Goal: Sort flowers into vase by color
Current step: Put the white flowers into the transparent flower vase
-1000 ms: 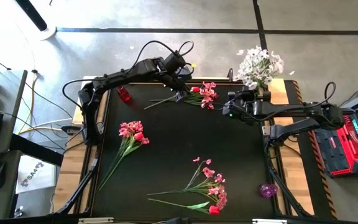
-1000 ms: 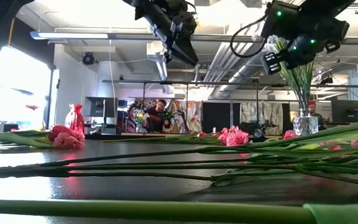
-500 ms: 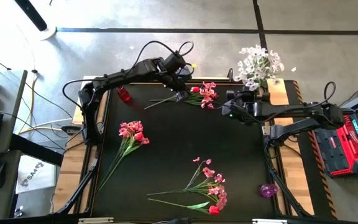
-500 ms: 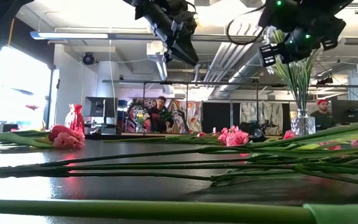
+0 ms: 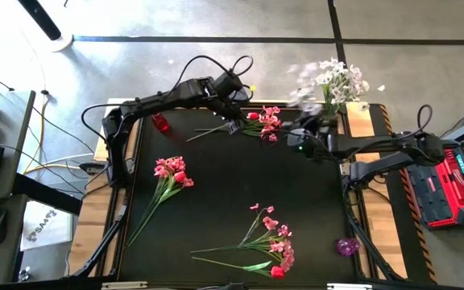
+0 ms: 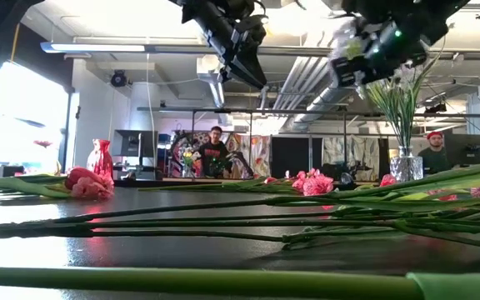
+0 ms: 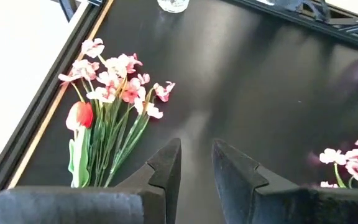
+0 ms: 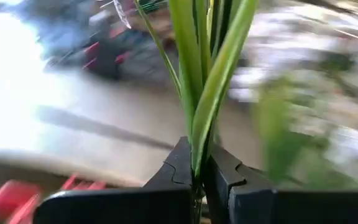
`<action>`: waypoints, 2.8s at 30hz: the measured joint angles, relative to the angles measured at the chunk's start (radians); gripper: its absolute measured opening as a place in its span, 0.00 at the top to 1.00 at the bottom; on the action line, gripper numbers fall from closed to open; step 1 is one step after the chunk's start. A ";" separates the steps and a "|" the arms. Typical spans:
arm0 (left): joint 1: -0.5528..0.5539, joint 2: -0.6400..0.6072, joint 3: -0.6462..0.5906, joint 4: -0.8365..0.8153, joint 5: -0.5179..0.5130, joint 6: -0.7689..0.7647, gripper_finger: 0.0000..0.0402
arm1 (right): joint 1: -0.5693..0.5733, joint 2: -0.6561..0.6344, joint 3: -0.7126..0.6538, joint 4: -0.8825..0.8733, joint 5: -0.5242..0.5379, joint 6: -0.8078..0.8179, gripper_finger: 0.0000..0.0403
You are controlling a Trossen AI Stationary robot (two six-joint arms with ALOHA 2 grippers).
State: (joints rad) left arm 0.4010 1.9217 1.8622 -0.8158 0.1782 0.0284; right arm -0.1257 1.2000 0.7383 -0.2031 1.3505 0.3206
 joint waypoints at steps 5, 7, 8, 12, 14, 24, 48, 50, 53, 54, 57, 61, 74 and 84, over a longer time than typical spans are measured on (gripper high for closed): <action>-0.010 0.000 0.000 0.005 -0.061 0.011 0.81 | 0.007 0.072 0.000 0.194 -0.197 -0.443 1.00; -0.010 0.000 0.000 0.006 -0.061 0.010 0.81 | -0.019 0.094 0.000 0.248 -0.152 -0.556 1.00; -0.010 0.000 0.000 0.005 -0.061 0.010 0.81 | -0.042 0.100 0.000 0.266 -0.146 -0.589 1.00; -0.016 0.000 0.000 0.005 -0.062 -0.007 0.81 | -0.152 0.124 0.001 0.263 -0.155 -0.561 1.00; -0.022 0.000 0.000 0.004 -0.062 -0.018 0.81 | -0.192 0.127 0.001 0.261 -0.133 -0.538 1.00; -0.052 0.000 0.000 -0.004 -0.107 -0.025 0.81 | -0.266 0.120 0.001 0.364 -0.120 -0.562 1.00; -0.055 0.000 0.000 -0.035 -0.112 -0.047 0.81 | -0.188 0.114 0.001 0.151 0.097 -0.233 1.00; -0.055 0.000 0.000 -0.038 -0.112 -0.052 0.81 | -0.188 0.114 0.001 0.061 0.094 -0.114 1.00; -0.055 0.000 0.000 -0.048 -0.112 -0.054 0.81 | -0.188 0.113 0.001 -0.051 0.082 0.056 1.00; -0.055 0.000 0.000 -0.051 -0.112 -0.054 0.81 | -0.189 0.113 0.001 -0.080 0.078 0.096 1.00; -0.055 0.000 0.000 -0.053 -0.112 -0.054 0.81 | -0.198 0.113 0.001 -0.156 0.027 0.224 1.00; -0.055 0.000 0.000 -0.053 -0.115 -0.054 0.81 | -0.217 0.113 0.002 -0.262 -0.027 0.417 1.00; -0.055 0.000 0.000 -0.052 -0.124 -0.060 0.81 | -0.215 -0.018 0.001 -0.290 -0.022 0.424 1.00; -0.055 0.000 0.000 -0.049 -0.142 -0.051 0.81 | -0.255 -0.091 0.001 -0.431 -0.079 0.664 1.00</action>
State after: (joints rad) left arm 0.3462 1.9221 1.8622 -0.8646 0.0360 -0.0227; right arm -0.3811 1.1093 0.7391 -0.6337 1.2719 0.9847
